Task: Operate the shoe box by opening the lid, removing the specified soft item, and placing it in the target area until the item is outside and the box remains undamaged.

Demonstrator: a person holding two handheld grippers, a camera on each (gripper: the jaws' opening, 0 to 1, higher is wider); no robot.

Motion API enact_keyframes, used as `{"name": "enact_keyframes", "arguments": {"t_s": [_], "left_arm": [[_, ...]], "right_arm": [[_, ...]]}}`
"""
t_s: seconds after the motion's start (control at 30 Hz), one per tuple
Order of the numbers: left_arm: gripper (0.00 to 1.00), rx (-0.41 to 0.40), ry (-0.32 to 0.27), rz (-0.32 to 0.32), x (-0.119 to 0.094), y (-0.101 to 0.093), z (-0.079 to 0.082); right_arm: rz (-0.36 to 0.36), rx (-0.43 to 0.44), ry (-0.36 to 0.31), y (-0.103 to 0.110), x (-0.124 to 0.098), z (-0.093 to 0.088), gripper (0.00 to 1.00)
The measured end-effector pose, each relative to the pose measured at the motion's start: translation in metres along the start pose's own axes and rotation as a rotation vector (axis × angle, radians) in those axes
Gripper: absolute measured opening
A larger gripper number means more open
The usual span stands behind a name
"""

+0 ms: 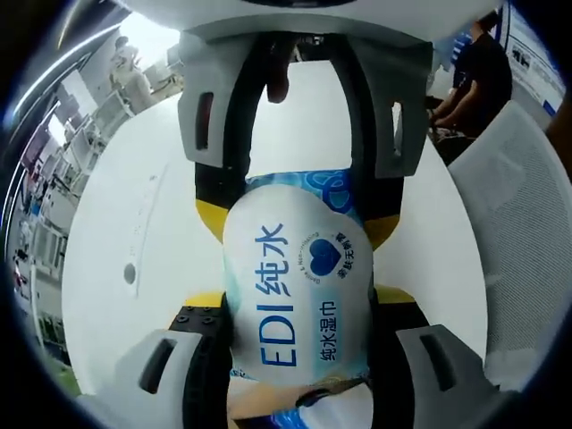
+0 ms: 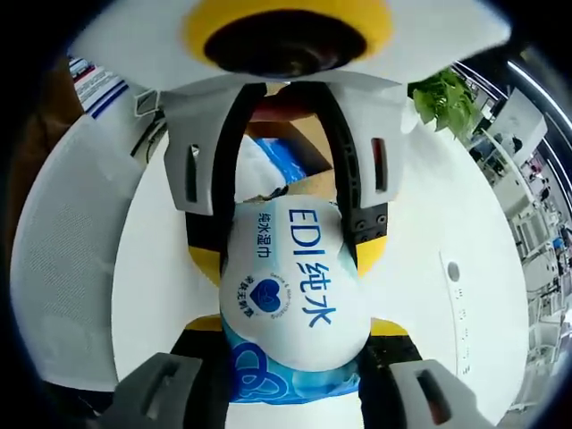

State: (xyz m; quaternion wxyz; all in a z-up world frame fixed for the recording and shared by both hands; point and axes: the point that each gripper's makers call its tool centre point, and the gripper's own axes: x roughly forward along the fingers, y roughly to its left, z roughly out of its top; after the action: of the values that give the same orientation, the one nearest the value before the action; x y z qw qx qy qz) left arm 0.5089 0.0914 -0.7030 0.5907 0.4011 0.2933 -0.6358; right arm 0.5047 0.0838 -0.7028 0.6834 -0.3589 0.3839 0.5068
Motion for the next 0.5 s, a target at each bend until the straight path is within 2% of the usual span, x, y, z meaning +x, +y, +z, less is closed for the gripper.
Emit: {"name": "enact_keyframes", "arguments": {"t_s": [0.5], "left_arm": [[0.61,-0.01,0.02,-0.003,0.018,0.001,-0.016]], "right_arm": [[0.014,0.003,-0.015,-0.001,0.023,-0.006,0.54]]}}
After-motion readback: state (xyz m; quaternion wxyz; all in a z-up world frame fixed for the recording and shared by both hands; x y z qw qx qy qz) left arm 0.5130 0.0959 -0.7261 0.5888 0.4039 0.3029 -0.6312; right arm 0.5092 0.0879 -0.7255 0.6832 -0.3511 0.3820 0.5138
